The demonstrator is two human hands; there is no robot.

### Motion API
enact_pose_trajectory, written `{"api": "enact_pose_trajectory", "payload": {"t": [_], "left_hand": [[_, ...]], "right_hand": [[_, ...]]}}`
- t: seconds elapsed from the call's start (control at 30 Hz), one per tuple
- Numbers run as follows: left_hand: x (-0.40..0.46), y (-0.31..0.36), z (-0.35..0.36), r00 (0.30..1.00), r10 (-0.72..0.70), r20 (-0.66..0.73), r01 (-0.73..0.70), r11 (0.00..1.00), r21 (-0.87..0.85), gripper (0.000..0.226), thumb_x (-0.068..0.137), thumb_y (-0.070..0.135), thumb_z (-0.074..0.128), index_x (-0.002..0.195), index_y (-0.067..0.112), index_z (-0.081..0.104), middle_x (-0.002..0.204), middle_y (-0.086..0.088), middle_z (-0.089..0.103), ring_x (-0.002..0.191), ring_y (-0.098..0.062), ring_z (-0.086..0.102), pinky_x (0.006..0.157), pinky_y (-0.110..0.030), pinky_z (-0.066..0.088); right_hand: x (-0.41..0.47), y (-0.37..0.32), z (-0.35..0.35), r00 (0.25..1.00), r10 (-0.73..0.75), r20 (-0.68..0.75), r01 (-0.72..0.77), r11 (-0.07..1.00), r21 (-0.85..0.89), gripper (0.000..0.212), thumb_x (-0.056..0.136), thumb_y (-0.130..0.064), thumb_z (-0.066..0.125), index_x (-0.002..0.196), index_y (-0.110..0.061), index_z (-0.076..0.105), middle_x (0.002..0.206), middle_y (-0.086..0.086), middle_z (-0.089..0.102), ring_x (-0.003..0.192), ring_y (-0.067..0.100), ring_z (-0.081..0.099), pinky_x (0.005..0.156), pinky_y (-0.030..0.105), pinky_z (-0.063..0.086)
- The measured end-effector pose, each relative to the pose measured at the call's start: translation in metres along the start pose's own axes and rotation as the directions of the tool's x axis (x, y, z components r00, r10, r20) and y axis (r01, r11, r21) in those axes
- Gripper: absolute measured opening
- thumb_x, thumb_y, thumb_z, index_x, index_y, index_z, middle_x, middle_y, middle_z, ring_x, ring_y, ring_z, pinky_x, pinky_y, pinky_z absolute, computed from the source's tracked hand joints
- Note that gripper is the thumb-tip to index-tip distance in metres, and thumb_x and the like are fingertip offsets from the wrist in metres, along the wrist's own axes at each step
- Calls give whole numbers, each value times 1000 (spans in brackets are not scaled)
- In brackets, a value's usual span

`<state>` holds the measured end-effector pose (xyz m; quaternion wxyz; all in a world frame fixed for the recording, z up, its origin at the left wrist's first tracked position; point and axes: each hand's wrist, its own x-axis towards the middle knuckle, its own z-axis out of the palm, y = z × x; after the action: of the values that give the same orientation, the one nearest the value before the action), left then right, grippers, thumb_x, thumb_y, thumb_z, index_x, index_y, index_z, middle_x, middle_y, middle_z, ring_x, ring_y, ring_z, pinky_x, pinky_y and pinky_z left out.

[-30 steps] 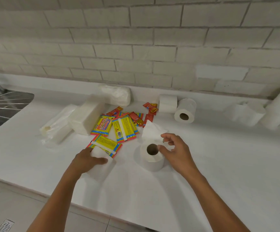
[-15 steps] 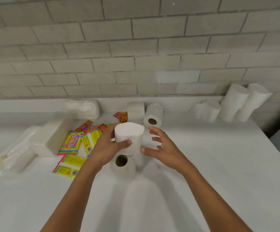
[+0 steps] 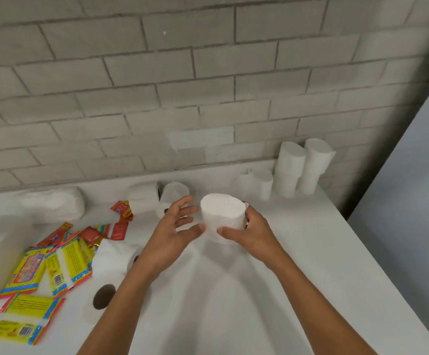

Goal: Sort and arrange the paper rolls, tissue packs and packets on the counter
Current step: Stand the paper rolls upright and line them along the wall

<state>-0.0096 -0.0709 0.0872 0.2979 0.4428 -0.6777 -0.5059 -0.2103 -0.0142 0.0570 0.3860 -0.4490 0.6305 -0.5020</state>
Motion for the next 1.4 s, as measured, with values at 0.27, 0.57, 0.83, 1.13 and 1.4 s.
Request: {"api": "enact_pose_trajectory", "payload": {"t": [0.27,0.57,0.83,1.13,1.4], "left_hand": [[28,-15,26,995,-80,-63,82,996,29,44,92,28,69,128,47,53,116,15,68,109,-4,64,95,-30,52],[40,-36,39,976,-193,-102,197,980,28,38,94,22,66,124,43,58,114,10,69,105,-6,66,93,-34,56],[41,-45,35,964,-228,-137,231,973,7,36,93,16,67,122,37,61,111,3,70,101,-13,68,81,-27,56],[42,-46,33,962,-230,-147,232,973,-2,35,94,19,66,120,41,61,110,6,70,101,-13,68,87,-32,56],[42,-47,36,964,-223,-144,228,974,18,34,94,20,65,122,40,60,111,7,71,101,-13,69,87,-34,58]], "right_hand": [[97,14,-75,947,1,-322,-34,995,-98,74,73,-30,84,136,-18,46,126,-1,60,113,19,58,89,25,45],[184,25,-99,875,-110,-472,-21,964,-264,68,78,-31,77,132,-8,41,127,10,59,118,33,56,98,42,48],[206,42,-92,858,-115,-501,-50,951,-304,71,79,-33,78,132,-5,41,130,12,57,119,34,55,94,42,46],[206,52,-89,840,-156,-520,-3,957,-291,70,77,-31,79,131,-7,41,128,9,56,117,31,55,88,39,46],[212,64,-88,891,-99,-443,-26,963,-267,88,71,-30,84,140,-10,33,137,9,48,125,32,48,94,43,45]]}}
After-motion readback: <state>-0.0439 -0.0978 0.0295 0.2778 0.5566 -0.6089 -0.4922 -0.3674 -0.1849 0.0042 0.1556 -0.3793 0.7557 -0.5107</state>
